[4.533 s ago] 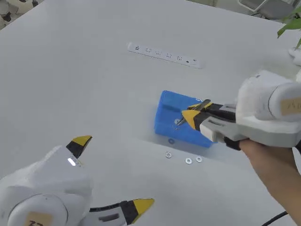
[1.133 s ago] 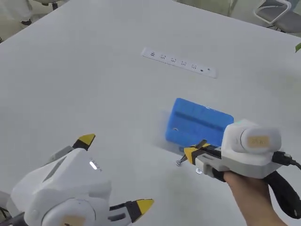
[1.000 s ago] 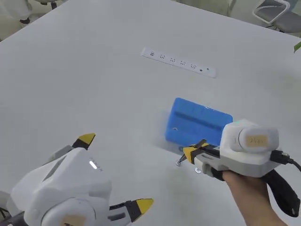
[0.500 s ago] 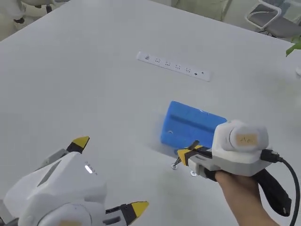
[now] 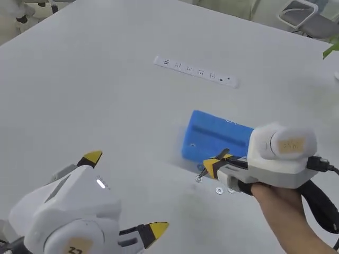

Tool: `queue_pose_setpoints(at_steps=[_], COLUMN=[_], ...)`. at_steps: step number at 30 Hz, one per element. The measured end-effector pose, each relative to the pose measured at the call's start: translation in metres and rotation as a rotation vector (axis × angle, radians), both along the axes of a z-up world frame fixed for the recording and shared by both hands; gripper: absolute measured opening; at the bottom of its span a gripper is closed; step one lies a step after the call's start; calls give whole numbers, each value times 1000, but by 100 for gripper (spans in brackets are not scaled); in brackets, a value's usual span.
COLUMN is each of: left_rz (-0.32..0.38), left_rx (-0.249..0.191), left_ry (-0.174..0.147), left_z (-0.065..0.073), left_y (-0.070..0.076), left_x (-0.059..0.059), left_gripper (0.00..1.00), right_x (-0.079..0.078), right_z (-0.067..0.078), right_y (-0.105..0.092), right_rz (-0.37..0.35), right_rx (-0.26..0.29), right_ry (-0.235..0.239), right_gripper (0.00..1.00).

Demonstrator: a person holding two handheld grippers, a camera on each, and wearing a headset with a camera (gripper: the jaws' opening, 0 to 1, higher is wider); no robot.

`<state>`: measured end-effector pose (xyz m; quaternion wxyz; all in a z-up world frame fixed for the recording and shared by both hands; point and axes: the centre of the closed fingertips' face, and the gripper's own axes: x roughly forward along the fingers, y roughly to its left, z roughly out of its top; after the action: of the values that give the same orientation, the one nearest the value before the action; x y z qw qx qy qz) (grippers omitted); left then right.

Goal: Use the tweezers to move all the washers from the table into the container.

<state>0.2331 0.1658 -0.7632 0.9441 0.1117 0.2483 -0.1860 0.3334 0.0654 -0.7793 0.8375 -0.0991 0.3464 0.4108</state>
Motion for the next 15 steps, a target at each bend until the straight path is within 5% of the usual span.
queue_pose_setpoints(at_steps=[15], left_rz=[-1], left_rx=[-1], left_ry=[9], left_z=[-2], left_y=[0], left_x=[0], left_gripper=[98], right_x=[9], right_z=[29], right_y=[4], right_rz=[22], right_rx=[37], right_ry=[-47], right_gripper=[3])
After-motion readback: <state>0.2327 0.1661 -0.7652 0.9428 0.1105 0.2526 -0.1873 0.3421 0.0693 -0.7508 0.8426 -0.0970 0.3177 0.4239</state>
